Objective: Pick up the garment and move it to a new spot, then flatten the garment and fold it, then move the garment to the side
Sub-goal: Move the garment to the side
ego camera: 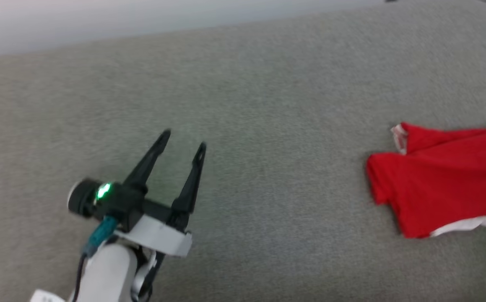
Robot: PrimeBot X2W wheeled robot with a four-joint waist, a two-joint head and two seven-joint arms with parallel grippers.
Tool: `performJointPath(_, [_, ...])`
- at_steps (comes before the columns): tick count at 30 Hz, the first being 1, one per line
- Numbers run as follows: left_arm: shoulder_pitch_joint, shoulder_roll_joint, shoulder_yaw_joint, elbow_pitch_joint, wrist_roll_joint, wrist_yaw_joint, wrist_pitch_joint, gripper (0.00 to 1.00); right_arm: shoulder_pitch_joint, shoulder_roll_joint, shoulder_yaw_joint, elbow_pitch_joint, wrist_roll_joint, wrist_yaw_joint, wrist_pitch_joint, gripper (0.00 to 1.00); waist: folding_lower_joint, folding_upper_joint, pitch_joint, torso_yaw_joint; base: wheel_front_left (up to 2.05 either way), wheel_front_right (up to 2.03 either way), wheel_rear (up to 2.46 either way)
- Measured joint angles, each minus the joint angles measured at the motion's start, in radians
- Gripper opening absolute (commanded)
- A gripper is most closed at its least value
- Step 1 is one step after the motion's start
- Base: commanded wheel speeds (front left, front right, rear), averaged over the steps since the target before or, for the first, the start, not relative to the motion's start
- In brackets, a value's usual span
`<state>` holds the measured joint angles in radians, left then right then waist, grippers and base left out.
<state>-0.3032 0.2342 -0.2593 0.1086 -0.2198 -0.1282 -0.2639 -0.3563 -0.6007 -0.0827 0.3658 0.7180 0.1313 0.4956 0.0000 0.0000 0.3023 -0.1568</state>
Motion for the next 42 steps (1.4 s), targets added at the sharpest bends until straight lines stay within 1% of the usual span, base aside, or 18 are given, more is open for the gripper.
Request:
performJointPath(8, [-0.183, 0.062, -0.078, -0.013, 0.001, 0.0, 0.0, 1.0, -0.146, -0.016, -0.061, 0.106, -0.067, 0.0, -0.085, 0.0, 0.0, 0.0, 0.091, -0.058, 0.0, 0.0, 0.0])
performJointPath(13, [-0.288, 0.095, -0.12, -0.02, 0.001, 0.0, 0.0, 1.0, -0.242, -0.028, -0.092, 0.18, -0.151, 0.0, -0.135, 0.0, 0.0001, 0.0, 0.157, -0.083, 0.0, 0.0, 0.0])
performJointPath(18, [-0.364, 0.127, -0.148, -0.036, -0.001, 0.0, 0.0, 1.0, -0.323, -0.035, -0.124, 0.287, -0.245, 0.0, -0.192, 0.0, 0.0, 0.0, 0.22, -0.103, 0.0, 0.0, 0.0])
performJointPath(21, [-0.388, 0.14, -0.171, -0.042, -0.001, 0.0, 0.0, 1.0, -0.361, -0.028, -0.137, 0.351, -0.291, 0.0, -0.231, 0.0, 0.0, 0.0, 0.25, -0.115, 0.0, 0.0, 0.0])
performJointPath(25, [-0.407, 0.15, -0.19, -0.035, -0.001, 0.0, 0.0, 1.0, -0.405, 0.0, -0.132, 0.411, -0.32, 0.0, -0.285, 0.0, 0.0, 0.0, 0.278, -0.131, 0.0, 0.0, 0.0])
performJointPath(30, [-0.417, 0.166, -0.194, -0.036, -0.002, 0.0, 0.0, 1.0, -0.45, 0.008, -0.102, 0.481, -0.366, 0.0, -0.349, 0.0, 0.0, 0.0, 0.301, -0.146, 0.0, 0.0, 0.0])
performJointPath(34, [-0.421, 0.173, -0.194, -0.04, -0.006, 0.0, 0.0, 1.0, -0.478, 0.012, -0.093, 0.541, -0.379, 0.0, -0.386, 0.0, 0.0001, 0.0, 0.309, -0.15, 0.0, 0.0, 0.0])
performJointPath(35, [-0.422, 0.173, -0.194, -0.04, -0.007, 0.0, 0.0, 1.0, -0.485, 0.011, -0.091, 0.554, -0.383, 0.0, -0.394, 0.24, 0.0, 0.0, 0.309, -0.149, 0.0, 0.0, 0.0])
performJointPath(36, [-0.424, 0.173, -0.194, -0.04, -0.007, 0.0, 0.0, 1.0, -0.493, 0.011, -0.089, 0.568, -0.386, 0.0, -0.401, 0.79, 0.0, 0.0, 0.309, -0.148, 0.0, 0.0, 0.0])
performJointPath(37, [-0.425, 0.173, -0.193, -0.04, -0.007, 0.0, 0.0, 1.0, -0.497, 0.01, -0.085, 0.577, -0.387, 0.0, -0.409, 1.0, 0.0, 0.0, 0.308, -0.147, 0.0, 0.0, 0.0])
performJointPath(42, [-0.413, 0.157, -0.172, -0.035, -0.008, 0.0, 0.0, 1.0, -0.516, -0.006, -0.057, 0.595, -0.403, 0.0, -0.47, 1.0, 0.0, 0.0, 0.287, -0.14, 0.0, 0.0, 0.0])
